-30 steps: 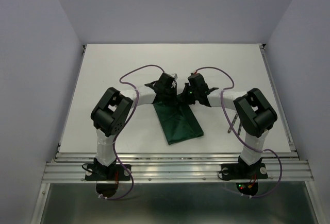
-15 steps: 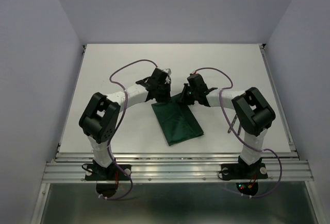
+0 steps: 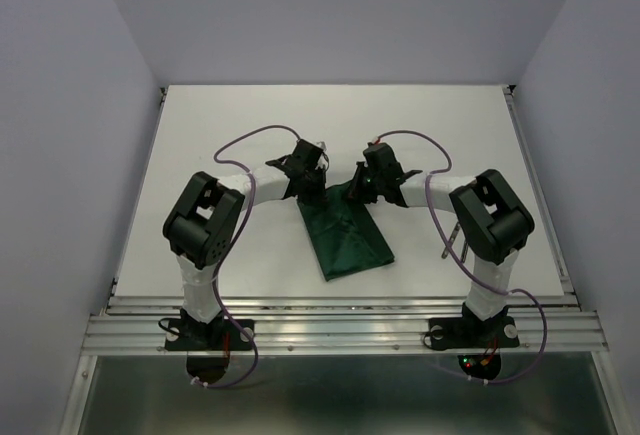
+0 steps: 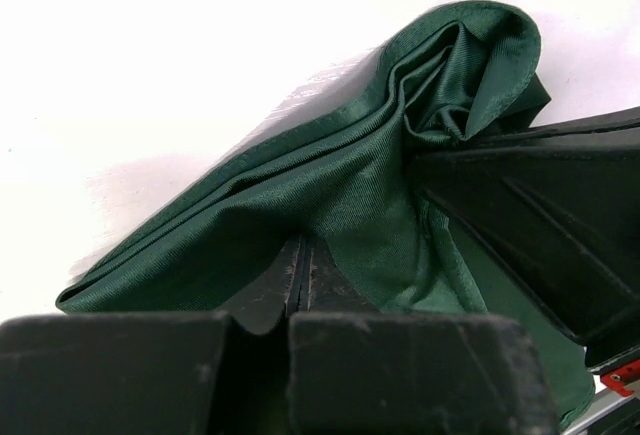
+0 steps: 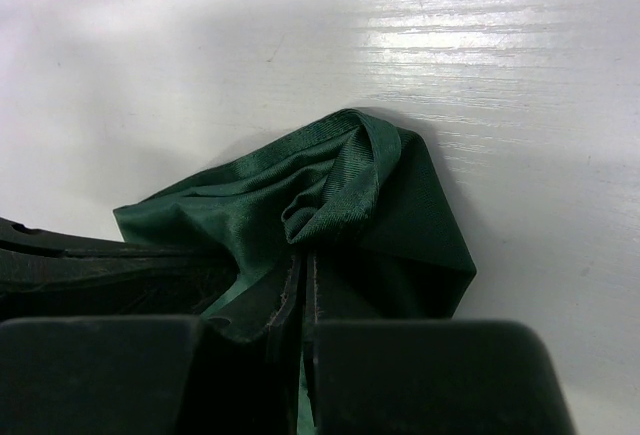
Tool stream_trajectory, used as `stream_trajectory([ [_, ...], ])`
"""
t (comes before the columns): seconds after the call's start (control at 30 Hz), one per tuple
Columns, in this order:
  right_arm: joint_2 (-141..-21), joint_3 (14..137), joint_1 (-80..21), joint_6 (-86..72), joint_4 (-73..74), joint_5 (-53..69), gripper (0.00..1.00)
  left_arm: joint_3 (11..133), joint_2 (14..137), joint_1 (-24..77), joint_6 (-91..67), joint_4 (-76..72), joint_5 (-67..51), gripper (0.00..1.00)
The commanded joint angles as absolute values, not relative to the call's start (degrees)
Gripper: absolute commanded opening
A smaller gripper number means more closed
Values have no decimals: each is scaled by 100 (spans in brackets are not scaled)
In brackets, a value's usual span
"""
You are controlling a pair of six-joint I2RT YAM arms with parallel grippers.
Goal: Fold the napkin into a case and place the utensils inside
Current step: Fold the lower triangle-folded napkin at the center of the board.
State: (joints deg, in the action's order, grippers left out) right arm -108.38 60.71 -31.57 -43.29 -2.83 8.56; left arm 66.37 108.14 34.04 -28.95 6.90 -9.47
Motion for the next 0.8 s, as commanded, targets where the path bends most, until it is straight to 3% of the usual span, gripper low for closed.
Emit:
stream_trajectory([
  [0.0,-10582,6223,-3217,-4228,-413,949,1,6618,11074,3428,-2830,852,-809,0],
  [0.4,-10239,6178,-3217,-4254,-457,686,1,6548,11004,3428,-2812,905,-668,0],
  [0.77,-10766,6390,-3270,-4184,-457,975,1,6574,10978,3428,-2786,914,-721,0],
])
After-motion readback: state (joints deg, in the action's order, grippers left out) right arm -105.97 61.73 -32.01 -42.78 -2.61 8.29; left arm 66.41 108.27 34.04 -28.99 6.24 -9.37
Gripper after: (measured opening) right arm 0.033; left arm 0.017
